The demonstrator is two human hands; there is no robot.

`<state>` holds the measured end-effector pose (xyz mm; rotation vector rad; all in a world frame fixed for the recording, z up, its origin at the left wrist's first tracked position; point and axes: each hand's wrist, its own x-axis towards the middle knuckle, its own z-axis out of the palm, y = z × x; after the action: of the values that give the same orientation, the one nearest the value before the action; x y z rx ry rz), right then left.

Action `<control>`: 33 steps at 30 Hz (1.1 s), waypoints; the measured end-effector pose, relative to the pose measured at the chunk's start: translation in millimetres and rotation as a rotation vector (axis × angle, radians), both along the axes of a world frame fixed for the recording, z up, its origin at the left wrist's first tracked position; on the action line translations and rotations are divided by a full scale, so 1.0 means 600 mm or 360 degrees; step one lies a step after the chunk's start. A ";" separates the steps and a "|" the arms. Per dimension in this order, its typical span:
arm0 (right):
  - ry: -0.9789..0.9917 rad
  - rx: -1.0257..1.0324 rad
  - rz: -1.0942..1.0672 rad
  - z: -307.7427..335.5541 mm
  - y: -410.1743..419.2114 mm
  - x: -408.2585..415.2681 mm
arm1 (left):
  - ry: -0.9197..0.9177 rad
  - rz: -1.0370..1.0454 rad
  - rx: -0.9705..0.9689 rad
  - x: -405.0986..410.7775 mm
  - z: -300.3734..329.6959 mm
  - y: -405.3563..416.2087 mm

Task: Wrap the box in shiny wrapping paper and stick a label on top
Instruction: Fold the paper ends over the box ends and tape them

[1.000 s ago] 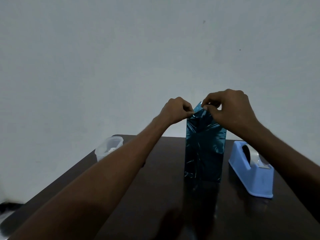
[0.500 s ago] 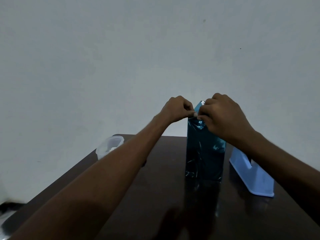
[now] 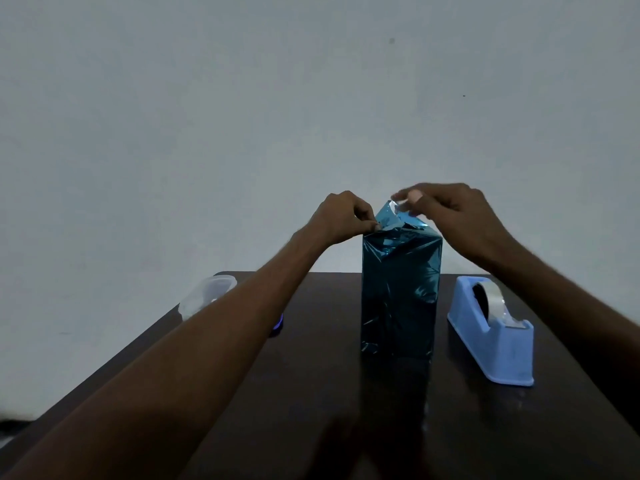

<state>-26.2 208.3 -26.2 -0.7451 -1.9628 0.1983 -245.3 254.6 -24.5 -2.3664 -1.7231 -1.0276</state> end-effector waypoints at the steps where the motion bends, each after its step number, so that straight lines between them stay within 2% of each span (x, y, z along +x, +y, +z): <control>1: -0.0078 -0.0031 0.0030 -0.006 -0.001 0.001 | -0.0009 -0.0007 0.0003 0.000 0.000 0.000; 4: -0.0257 0.0093 -0.0023 -0.033 -0.008 0.004 | -0.0022 -0.0026 0.0013 -0.004 0.000 0.002; 6: -0.0261 0.0118 -0.0005 -0.047 -0.015 0.009 | -0.0003 -0.0048 0.0010 -0.004 0.002 0.003; 8: -0.0100 0.0113 0.0060 -0.050 -0.025 0.012 | 0.0035 -0.0058 0.0000 -0.003 0.004 0.001; 11: 0.0341 0.0098 0.0134 -0.033 -0.021 0.021 | 0.0111 -0.0038 -0.0027 -0.001 0.009 -0.001; 13: 0.0481 0.0021 0.0038 -0.019 0.000 0.027 | 0.0180 -0.0027 -0.0057 0.001 0.011 -0.001; 15: 0.0333 -0.0113 -0.0271 -0.013 0.027 0.030 | 0.0230 -0.0019 -0.0100 0.003 0.015 -0.001; 17: 0.0045 -0.0409 -0.0476 -0.018 0.055 0.023 | 0.0277 -0.0019 -0.0131 0.007 0.018 0.001; 19: -0.0100 -0.0770 -0.0319 -0.028 0.079 0.006 | 0.0321 -0.0019 -0.0141 0.010 0.022 0.000; 21: -0.0073 -0.0973 -0.0175 -0.039 0.097 -0.009 | 0.0338 -0.0023 -0.0153 0.012 0.023 0.000; 33: -0.0065 -0.1024 -0.0169 -0.044 0.104 -0.014 | 0.0208 -0.0106 -0.0122 0.019 0.007 0.003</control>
<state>-34.9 270.6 -52.5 -1.2666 -1.8951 0.7772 -233.7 256.6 -20.4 -2.4917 -1.6782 -0.8078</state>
